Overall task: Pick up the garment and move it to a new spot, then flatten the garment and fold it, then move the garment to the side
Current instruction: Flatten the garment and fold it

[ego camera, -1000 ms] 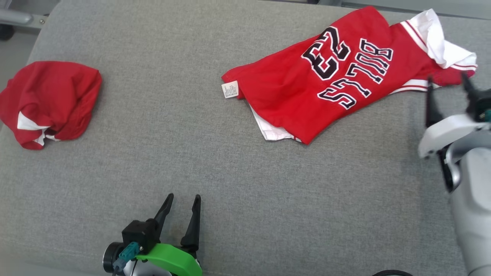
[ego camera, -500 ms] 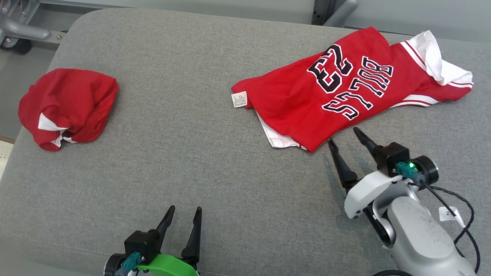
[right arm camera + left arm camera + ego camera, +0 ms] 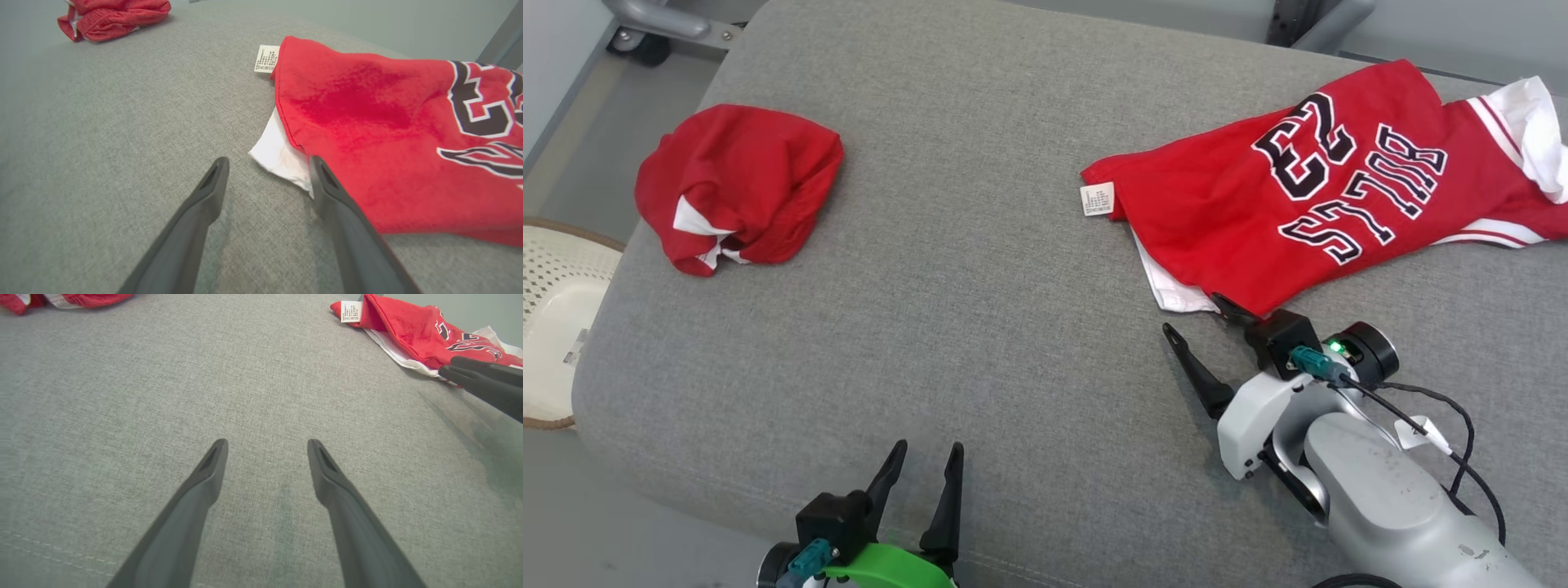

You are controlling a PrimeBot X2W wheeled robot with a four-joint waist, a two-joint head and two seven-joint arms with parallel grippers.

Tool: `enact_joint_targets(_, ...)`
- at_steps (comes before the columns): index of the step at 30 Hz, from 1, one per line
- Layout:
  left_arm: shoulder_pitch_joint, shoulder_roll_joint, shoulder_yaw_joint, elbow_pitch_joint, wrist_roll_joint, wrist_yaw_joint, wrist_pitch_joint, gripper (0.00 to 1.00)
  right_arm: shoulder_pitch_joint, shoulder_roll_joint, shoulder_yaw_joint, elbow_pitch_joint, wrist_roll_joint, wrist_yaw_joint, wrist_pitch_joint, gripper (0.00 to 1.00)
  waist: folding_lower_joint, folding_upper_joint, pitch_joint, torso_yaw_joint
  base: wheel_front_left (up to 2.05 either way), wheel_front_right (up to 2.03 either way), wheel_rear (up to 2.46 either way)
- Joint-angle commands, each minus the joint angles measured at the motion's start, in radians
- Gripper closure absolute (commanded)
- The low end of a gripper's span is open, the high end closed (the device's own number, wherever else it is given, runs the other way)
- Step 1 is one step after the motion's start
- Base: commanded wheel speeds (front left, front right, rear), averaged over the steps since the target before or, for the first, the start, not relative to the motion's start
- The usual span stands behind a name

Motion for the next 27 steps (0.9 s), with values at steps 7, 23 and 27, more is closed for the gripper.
enact_joint_targets(7, 0.000, 0.003, -0.014, -0.008, -0.022, 0.014, 0.000, 0.00, -0.061, -0.002, 0.022, 0.106, -0.018, -0.001, -0.002, 0.18, 0.0000, 0.0001, 0.030, 0.056, 0.00, 0.00, 0.00)
enact_joint_targets(23, 0.009, 0.003, 0.008, -0.003, -0.018, 0.019, 0.000, 0.00, -0.064, 0.004, 0.010, 0.092, -0.071, -0.001, -0.002, 1.00, 0.0000, 0.0001, 0.005, -0.002, 0.00, 0.00, 0.00)
enact_joint_targets(27, 0.026, 0.003, 0.040, 0.007, 0.013, 0.010, 0.000, 0.00, -0.017, -0.032, 0.006, -0.039, -0.039, -0.001, -0.002, 1.00, 0.0000, 0.0001, -0.038, -0.081, 0.00, 0.00, 0.00)
